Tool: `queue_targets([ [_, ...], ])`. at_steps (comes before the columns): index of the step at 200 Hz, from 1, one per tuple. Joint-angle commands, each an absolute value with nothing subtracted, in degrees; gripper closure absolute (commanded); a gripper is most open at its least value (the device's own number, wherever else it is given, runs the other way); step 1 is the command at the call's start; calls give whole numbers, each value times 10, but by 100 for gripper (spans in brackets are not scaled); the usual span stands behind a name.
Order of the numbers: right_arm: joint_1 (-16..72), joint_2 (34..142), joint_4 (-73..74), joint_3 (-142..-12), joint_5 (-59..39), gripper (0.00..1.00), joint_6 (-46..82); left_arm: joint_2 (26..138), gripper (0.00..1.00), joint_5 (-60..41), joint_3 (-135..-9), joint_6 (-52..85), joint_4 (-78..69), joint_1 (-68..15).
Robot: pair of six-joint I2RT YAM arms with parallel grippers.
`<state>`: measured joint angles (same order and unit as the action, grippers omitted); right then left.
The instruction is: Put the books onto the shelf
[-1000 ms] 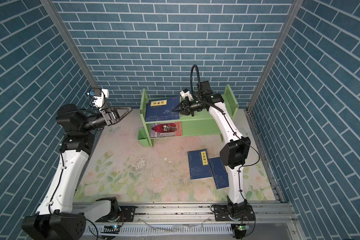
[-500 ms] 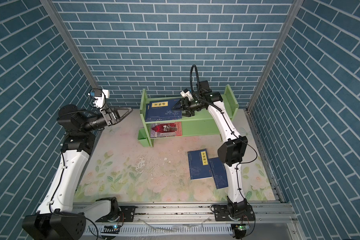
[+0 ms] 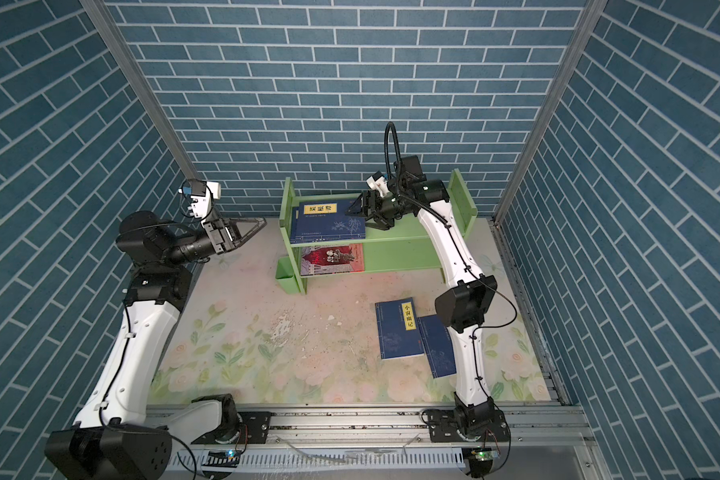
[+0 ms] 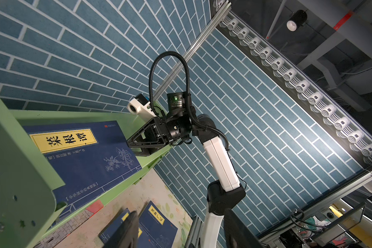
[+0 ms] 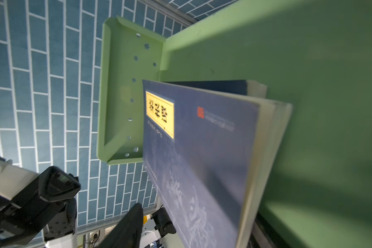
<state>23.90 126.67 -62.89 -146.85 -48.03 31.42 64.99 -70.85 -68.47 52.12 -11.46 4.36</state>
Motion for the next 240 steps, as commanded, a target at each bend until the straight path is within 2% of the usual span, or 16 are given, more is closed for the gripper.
queue_targets([
  [1,239,1274,-659,-1476,-414,27,294,642,36,-719,-681,517,-122,45],
  [70,240,1219,-652,-1464,-269,28,255,640,36,-728,-688,489,-78,45],
  [97,246,1181,-628,-1415,-273,29,252,640,36,-722,-700,430,-8,46],
  [125,253,1150,-604,-1371,-290,31,255,643,36,-670,-743,252,186,45],
  [145,256,1138,-586,-1352,-309,31,260,645,36,-635,-759,160,268,45],
  [186,259,1151,-585,-1362,-333,33,261,643,36,-595,-756,62,336,45],
  [240,262,1174,-588,-1382,-343,33,261,646,36,-591,-739,30,347,45],
])
